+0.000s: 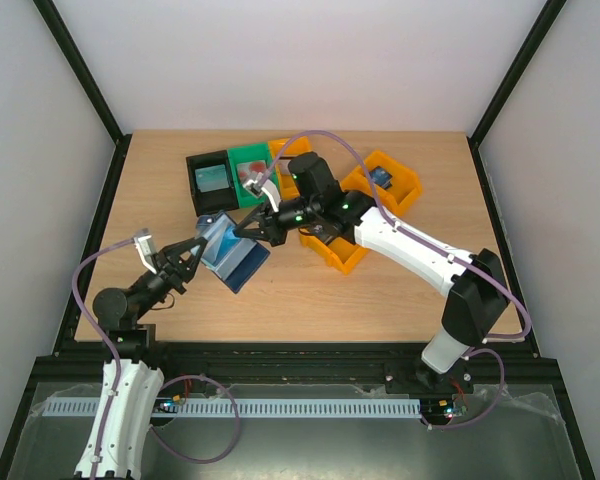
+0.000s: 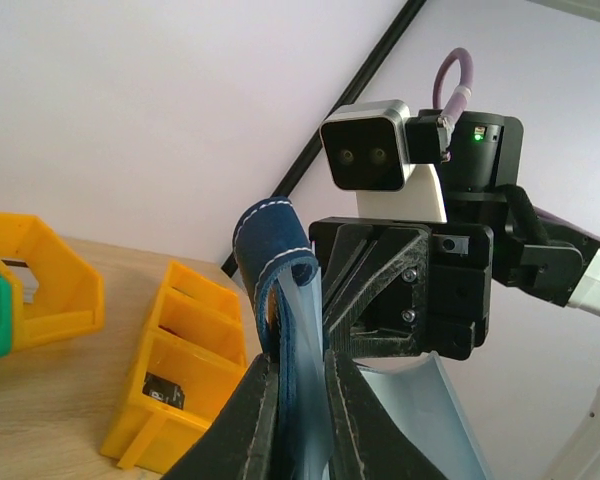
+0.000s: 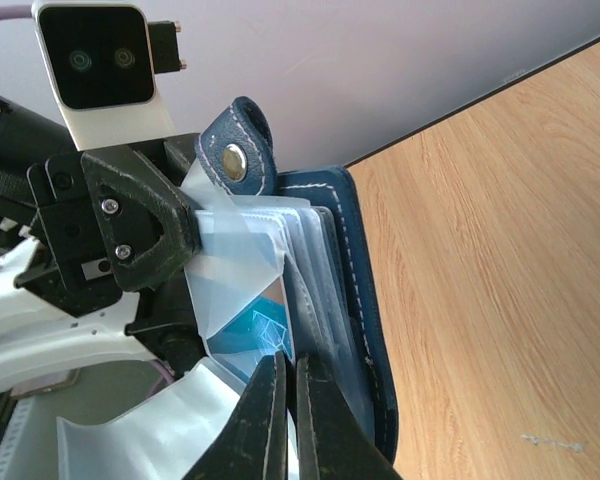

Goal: Take the credit cards out of the card holder

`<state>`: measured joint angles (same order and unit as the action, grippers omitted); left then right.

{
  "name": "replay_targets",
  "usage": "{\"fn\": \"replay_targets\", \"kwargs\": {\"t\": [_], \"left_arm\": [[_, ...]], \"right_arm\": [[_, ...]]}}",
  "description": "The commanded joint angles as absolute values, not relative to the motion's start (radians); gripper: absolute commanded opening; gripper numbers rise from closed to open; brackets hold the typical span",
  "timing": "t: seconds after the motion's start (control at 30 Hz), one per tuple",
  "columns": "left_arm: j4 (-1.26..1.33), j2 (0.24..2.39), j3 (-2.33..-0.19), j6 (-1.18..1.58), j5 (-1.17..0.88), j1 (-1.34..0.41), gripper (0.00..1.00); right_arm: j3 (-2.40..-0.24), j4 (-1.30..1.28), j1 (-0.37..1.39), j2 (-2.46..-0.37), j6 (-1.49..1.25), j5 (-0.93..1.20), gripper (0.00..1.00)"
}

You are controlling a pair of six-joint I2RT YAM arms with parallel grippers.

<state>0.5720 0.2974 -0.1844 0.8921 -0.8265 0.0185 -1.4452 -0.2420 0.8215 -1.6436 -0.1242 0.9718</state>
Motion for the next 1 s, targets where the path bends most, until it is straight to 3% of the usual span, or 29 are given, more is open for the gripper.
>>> {"fn": "replay_targets", "kwargs": {"t": [0.0,0.17,0.37,0.47,0.6,0.7,0.97], "left_arm": [[0.645,0.292,-0.167,0.963,-0.904,0.001,0.10],[0.648,0.303,-0.164,0.974,-0.905,-0.015,0.13],[0.635,0.300,-0.164,0.967,-0.900,-0.017,0.24],[0.633,0.298,-0.162,0.966,-0.902,-0.017,0.16],[0.631,0.299,-0.160,0.966,-0.906,-0.017,0.14],[0.632,0.299,-0.159,0.958,-0.915,-0.018,0.03],[0.627,0.296,-0.168,0.897,-0.880,-0.017,0.02]], "right_arm": [[-1.430,-0.078,0.867,-1.638,-0.226,1.044,0.02],[-1.436,-0.033,0.866,-1.646,-0.270,1.043,0.02],[-1.429,-0.023,0.847,-1.638,-0.291,1.041,0.02],[-1.425,-0.006,0.838,-1.630,-0.302,1.048,0.02],[-1.422,0.004,0.829,-1.630,-0.316,1.046,0.02],[-1.424,0.005,0.826,-1.628,-0.317,1.044,0.02],[-1.513,-0.356,0.831,-1.642,-0.044,1.075,0.05]]}}
